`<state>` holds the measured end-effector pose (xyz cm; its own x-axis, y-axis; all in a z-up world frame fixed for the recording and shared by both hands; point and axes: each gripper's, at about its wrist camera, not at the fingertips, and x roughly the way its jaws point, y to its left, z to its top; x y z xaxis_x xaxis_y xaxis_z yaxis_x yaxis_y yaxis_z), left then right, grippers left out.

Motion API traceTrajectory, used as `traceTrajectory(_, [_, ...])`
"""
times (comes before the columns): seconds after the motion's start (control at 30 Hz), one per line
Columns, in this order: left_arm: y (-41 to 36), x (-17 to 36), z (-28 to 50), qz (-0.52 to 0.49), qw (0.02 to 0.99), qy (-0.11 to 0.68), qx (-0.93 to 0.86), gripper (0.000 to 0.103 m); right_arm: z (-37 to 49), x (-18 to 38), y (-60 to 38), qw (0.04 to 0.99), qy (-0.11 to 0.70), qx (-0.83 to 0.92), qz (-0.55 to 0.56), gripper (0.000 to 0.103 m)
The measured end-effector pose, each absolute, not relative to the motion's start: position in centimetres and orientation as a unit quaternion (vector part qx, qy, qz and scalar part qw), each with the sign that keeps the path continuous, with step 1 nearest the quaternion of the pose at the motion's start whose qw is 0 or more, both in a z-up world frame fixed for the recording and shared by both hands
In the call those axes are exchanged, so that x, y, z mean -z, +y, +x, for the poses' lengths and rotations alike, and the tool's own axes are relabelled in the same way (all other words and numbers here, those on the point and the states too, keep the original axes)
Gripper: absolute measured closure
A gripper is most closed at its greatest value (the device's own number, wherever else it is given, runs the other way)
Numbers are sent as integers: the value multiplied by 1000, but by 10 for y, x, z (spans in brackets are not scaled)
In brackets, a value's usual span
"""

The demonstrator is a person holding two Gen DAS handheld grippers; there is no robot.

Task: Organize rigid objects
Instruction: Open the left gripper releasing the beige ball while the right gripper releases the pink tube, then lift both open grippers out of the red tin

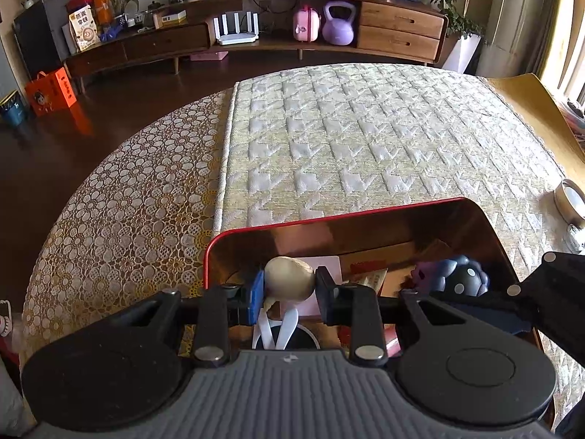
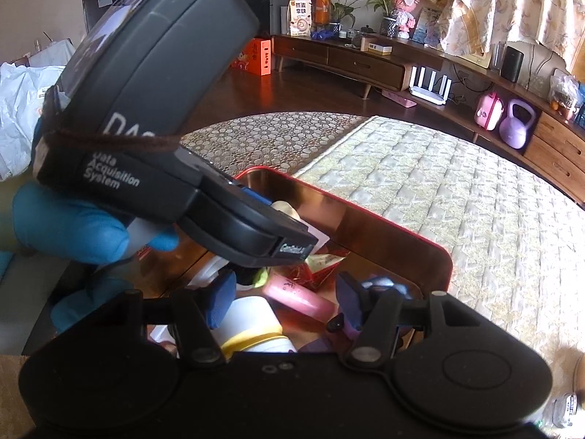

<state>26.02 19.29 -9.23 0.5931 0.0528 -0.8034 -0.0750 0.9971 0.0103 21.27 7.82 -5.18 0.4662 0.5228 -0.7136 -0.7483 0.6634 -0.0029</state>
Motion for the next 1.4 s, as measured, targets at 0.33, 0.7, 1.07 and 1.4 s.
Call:
traceTrajectory(0.33, [190,90,255,-32,890,454,-36,54,201,42,70,845,350,-377,-146,39])
traceTrajectory(0.7, [181,65,237,-36,901,431,-36,37,182,25,52,845,344,-391,-122,29])
traceTrajectory(1.07, [163,33,205,-27,913,405,-27,34,161,1,14,852,337,-389,-100,16])
traceTrajectory(1.4, [135,5,175,-29,925,378,-3,21,147,-14,-35,870,332,-359,-68,3])
